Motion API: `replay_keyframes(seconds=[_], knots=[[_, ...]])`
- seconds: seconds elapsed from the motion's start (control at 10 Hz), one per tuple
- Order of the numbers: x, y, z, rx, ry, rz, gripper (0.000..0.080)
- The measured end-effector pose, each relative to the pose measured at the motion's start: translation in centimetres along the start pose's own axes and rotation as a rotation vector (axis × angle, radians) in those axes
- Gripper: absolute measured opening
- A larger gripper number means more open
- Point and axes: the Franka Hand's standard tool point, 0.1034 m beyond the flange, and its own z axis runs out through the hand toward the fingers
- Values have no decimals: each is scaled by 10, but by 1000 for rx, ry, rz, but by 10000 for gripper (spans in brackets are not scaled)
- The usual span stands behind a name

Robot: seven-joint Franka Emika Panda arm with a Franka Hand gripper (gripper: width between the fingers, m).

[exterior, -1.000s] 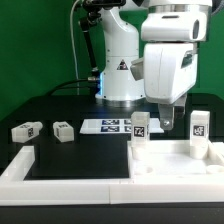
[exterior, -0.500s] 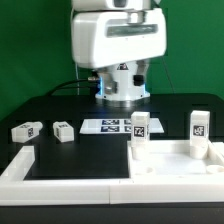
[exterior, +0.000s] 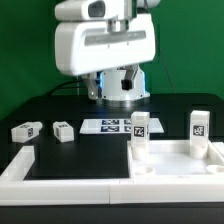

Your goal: Assemble square table

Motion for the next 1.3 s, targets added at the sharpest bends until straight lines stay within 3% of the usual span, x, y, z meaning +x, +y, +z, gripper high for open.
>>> replay_keyframes(seconds=[0.1,0.3,0.7,0.8,1.0,1.1,1.3], knots=[[-21,-12,15,23,-75,9,649],[-77,-23,51,62,-197,79,649],[-62,-40,55,137,-399,57,649],[-66,-44,56,159,-454,48,649],[-129,-43,57,211,-633,53,649],[-141,-42,62,226,-671,75,649],[-136,-49,67,254,-745,49,649]])
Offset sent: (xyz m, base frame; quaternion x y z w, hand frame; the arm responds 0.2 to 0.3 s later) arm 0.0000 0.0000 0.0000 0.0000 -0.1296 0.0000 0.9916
